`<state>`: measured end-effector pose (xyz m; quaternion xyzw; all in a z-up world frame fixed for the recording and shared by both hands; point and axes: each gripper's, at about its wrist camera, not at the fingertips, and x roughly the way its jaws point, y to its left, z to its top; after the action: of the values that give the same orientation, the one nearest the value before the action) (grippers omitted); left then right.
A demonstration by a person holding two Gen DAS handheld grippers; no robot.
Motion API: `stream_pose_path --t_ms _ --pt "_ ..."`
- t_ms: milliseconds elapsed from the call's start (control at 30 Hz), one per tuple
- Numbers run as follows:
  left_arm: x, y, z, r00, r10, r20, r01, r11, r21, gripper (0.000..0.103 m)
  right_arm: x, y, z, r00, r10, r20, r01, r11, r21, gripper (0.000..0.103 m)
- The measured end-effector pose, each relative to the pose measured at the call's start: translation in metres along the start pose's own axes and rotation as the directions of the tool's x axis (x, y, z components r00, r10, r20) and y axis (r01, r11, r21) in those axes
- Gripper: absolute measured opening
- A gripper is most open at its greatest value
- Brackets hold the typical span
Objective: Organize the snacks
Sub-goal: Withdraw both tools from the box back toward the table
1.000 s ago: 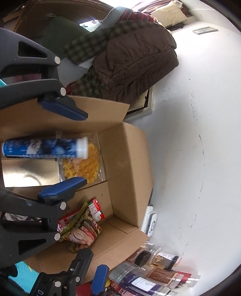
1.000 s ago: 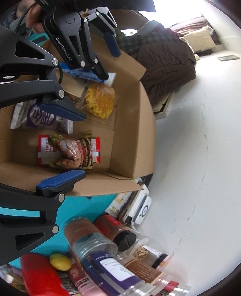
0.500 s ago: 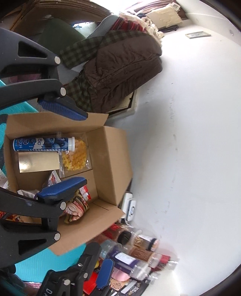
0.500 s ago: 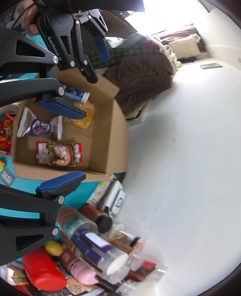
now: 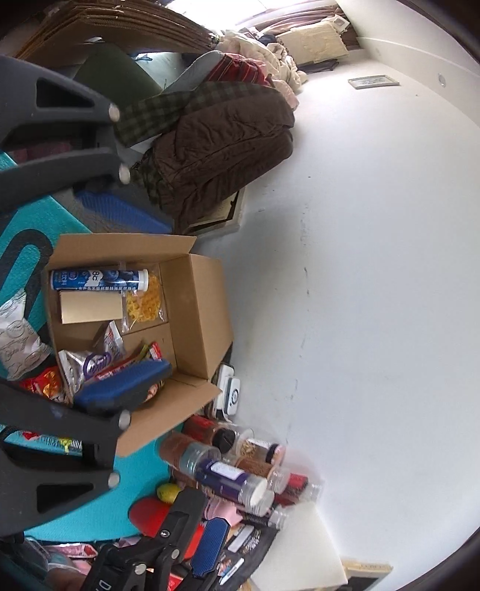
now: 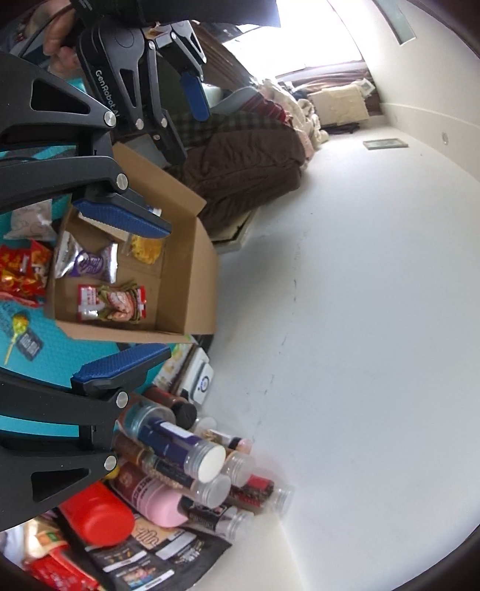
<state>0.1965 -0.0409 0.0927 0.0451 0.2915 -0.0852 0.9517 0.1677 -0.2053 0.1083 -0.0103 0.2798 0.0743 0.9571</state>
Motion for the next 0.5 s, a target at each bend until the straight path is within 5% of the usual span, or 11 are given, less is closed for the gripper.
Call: stream_pose_path --t_ms 400,500 --pt "-0.062 -0.014 -0.013 0.994 -0.06 0.09 0.056 0.998 0.039 0.082 -0.068 0.009 -0.022 0.995 -0.008 0.095 0.009 1.0 -0.009 0.075" --pt "-0.076 -0.018 -0.021 0.989 -0.113 0.097 0.109 0.993 0.054 0.094 -0.08 0.012 -0.029 0.995 -0.01 0.104 0.011 1.0 -0.012 0.079"
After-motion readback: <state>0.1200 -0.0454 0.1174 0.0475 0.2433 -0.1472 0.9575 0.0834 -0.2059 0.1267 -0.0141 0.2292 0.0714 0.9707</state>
